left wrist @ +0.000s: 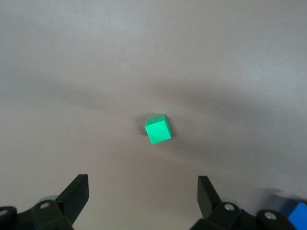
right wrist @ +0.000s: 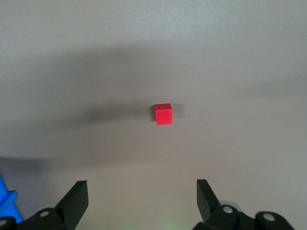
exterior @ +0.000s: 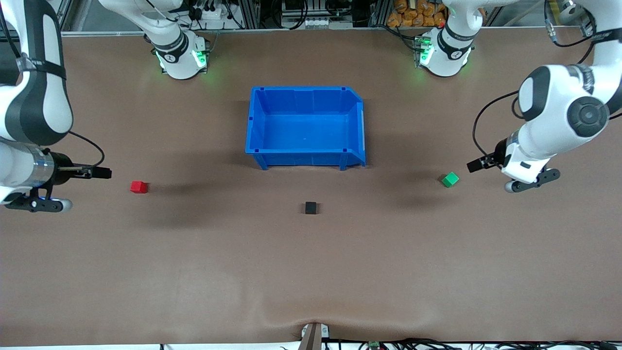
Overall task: Attach green and red cubes to black cube
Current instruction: 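Lower the right gripper onto the red cube while the left gripper lowers onto green, then close the right gripper on the red cube while the left gripper grips green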
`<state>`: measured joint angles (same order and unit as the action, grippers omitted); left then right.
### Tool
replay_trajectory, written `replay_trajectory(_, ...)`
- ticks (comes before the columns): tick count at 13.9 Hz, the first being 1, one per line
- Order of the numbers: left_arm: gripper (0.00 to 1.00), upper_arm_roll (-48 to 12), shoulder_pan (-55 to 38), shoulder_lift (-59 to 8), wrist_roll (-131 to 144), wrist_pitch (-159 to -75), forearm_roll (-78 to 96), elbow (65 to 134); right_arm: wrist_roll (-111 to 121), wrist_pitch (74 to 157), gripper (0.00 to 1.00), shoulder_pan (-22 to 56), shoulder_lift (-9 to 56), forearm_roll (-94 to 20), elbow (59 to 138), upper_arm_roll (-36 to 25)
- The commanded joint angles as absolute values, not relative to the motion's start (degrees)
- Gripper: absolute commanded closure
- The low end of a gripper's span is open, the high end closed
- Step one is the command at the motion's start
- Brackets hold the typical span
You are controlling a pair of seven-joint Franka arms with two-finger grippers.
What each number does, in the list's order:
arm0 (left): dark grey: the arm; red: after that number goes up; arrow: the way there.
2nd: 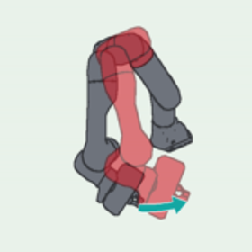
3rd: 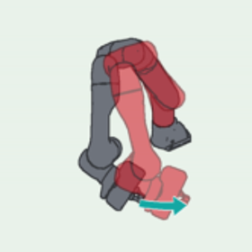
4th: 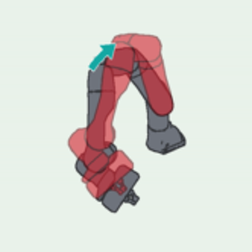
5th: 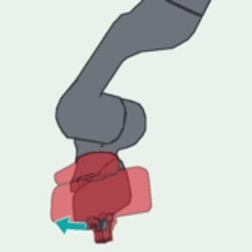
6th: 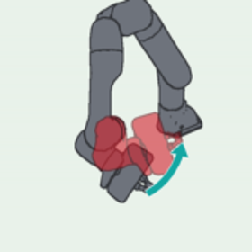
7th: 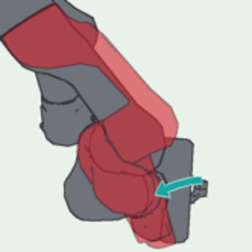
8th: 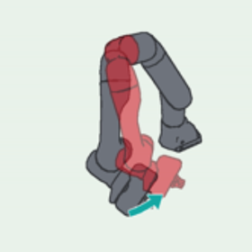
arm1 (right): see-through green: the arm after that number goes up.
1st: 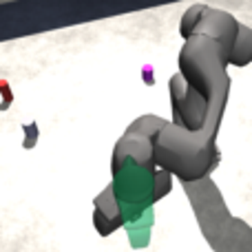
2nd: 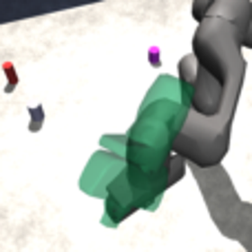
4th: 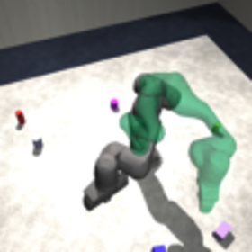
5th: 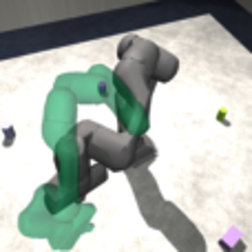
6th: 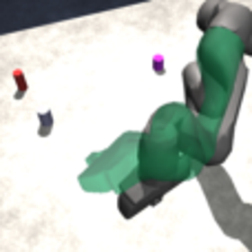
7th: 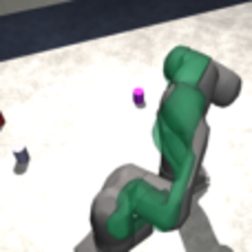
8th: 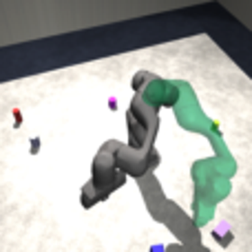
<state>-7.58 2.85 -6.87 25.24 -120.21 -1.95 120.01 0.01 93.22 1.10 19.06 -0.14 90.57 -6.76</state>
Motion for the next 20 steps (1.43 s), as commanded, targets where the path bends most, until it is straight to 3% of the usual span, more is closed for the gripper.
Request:
replay_trajectory(1,0.00,-7.65,3.60,-6.94,28.55,-125.66,-0.70,124.00,1.05,94.74,0.00,-1.75,21.79,-2.28,91.40,-6.24)
replay_trajectory(7,0.00,-7.74,6.77,-14.84,32.60,-136.39,-0.62,126.56,5.60,107.28,0.00,-2.64,22.32,-2.20,101.84,-6.33)
replay_trajectory(15,0.00,-8.26,6.15,-20.74,35.16,-140.79,1.75,125.95,9.75,132.78,0.00,-2.90,22.76,-2.11,117.94,-6.33)
replay_trajectory(20,0.06,-8.26,6.07,-22.32,35.51,-141.68,4.21,125.86,11.95,137.11,0.00,-4.22,26.54,-2.20,119.09,-6.24)
